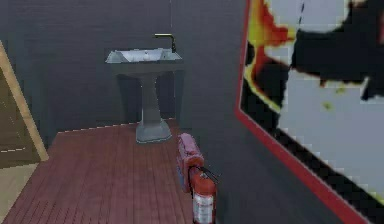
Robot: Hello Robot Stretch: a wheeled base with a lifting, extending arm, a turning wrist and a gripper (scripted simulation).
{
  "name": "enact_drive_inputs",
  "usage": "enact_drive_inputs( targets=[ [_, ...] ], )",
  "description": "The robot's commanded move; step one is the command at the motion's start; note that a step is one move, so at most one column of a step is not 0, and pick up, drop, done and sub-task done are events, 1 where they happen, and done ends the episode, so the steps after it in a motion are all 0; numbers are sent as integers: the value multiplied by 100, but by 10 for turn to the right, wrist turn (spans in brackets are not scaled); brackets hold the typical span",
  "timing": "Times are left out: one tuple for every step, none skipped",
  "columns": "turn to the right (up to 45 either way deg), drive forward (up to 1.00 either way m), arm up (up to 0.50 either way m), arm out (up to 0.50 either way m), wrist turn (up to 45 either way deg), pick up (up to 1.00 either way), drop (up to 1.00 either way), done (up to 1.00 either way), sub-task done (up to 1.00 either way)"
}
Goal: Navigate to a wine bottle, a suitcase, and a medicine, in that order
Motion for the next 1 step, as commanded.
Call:
enact_drive_inputs(
  targets=[
    [0,20,0,0,0,0,0,0,0]
  ],
)
